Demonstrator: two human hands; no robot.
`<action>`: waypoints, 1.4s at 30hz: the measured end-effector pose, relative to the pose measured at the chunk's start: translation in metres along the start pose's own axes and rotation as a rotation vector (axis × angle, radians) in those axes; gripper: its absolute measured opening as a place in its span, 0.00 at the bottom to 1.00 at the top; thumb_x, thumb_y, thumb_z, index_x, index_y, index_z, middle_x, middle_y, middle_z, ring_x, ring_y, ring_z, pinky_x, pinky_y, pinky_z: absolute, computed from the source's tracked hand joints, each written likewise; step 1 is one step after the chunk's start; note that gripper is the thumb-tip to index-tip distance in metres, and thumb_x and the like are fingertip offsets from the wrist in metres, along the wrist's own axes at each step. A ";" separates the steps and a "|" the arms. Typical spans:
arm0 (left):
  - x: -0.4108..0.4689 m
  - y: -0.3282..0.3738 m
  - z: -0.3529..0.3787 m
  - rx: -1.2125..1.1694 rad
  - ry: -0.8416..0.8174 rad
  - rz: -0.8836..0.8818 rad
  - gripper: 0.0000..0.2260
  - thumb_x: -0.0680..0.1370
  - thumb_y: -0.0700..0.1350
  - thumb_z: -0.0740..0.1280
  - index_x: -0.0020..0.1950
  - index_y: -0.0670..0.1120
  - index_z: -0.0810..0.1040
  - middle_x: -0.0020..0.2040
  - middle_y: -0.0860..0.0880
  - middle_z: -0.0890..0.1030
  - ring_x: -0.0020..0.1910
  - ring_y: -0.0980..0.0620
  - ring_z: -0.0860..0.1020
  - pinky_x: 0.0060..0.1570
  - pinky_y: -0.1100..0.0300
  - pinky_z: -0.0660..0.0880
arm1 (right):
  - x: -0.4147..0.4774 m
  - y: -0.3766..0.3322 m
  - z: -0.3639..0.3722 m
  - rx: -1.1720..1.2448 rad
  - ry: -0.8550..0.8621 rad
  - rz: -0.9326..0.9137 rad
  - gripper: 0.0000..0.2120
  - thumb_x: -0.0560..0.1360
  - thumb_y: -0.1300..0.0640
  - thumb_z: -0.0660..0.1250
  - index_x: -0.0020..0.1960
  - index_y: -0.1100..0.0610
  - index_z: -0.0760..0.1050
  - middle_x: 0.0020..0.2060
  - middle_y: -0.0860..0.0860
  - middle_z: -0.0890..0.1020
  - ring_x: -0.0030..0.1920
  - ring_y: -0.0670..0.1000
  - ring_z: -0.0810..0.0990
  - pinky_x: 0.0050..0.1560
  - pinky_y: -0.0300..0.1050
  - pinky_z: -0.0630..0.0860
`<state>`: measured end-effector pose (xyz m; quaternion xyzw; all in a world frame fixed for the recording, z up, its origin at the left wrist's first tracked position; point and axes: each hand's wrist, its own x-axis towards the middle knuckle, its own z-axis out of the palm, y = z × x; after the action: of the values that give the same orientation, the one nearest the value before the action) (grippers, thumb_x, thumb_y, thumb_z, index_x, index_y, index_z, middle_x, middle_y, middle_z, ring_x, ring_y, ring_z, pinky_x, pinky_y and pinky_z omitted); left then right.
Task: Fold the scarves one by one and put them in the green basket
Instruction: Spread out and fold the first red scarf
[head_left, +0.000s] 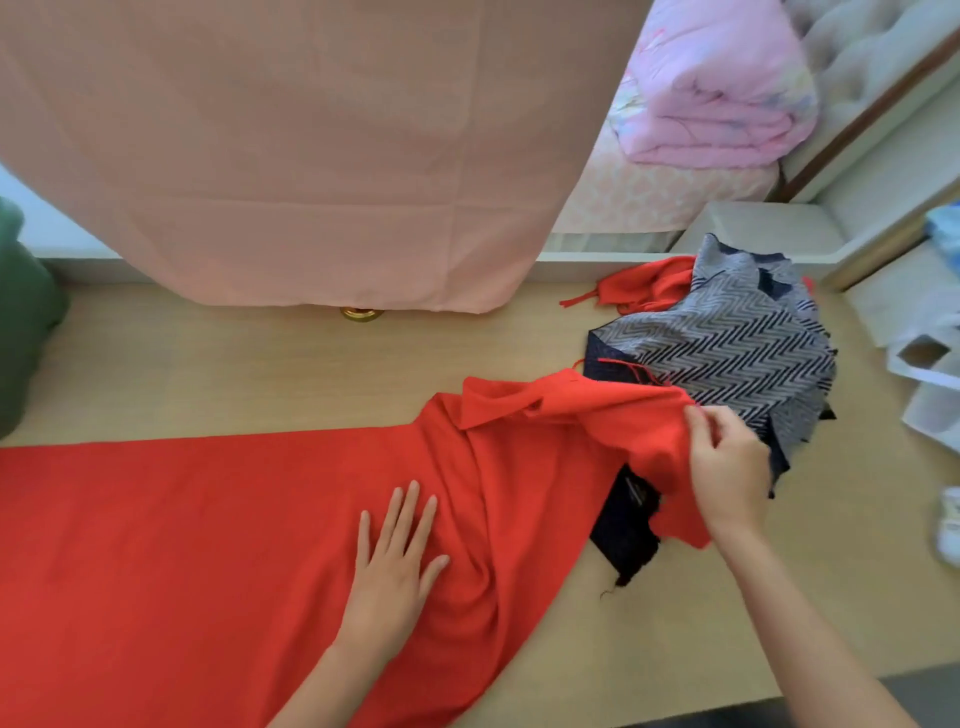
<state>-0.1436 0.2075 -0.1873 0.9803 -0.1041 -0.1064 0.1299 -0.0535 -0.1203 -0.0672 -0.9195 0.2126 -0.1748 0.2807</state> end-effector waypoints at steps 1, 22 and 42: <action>0.001 0.002 -0.003 -0.038 0.013 -0.020 0.29 0.82 0.60 0.41 0.75 0.47 0.64 0.76 0.46 0.62 0.77 0.51 0.53 0.72 0.47 0.48 | 0.009 0.005 -0.014 0.052 0.019 0.022 0.11 0.79 0.53 0.63 0.47 0.59 0.78 0.39 0.56 0.82 0.42 0.58 0.79 0.43 0.50 0.72; 0.075 0.126 -0.006 -0.274 0.082 0.005 0.30 0.70 0.42 0.76 0.71 0.42 0.71 0.70 0.39 0.71 0.66 0.40 0.73 0.61 0.45 0.72 | 0.099 0.106 -0.134 -0.004 0.286 0.195 0.15 0.79 0.59 0.58 0.63 0.61 0.74 0.58 0.62 0.76 0.60 0.61 0.71 0.61 0.51 0.65; 0.020 0.144 0.001 -0.407 0.016 0.299 0.06 0.72 0.56 0.61 0.40 0.56 0.74 0.39 0.61 0.75 0.43 0.61 0.71 0.54 0.62 0.62 | -0.113 0.024 0.035 0.626 -0.117 0.827 0.06 0.74 0.60 0.70 0.43 0.52 0.74 0.45 0.53 0.81 0.47 0.52 0.78 0.49 0.44 0.73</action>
<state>-0.1498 0.0670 -0.1517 0.9084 -0.2234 -0.0970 0.3397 -0.1406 -0.0675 -0.1314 -0.6389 0.4793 -0.0529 0.5994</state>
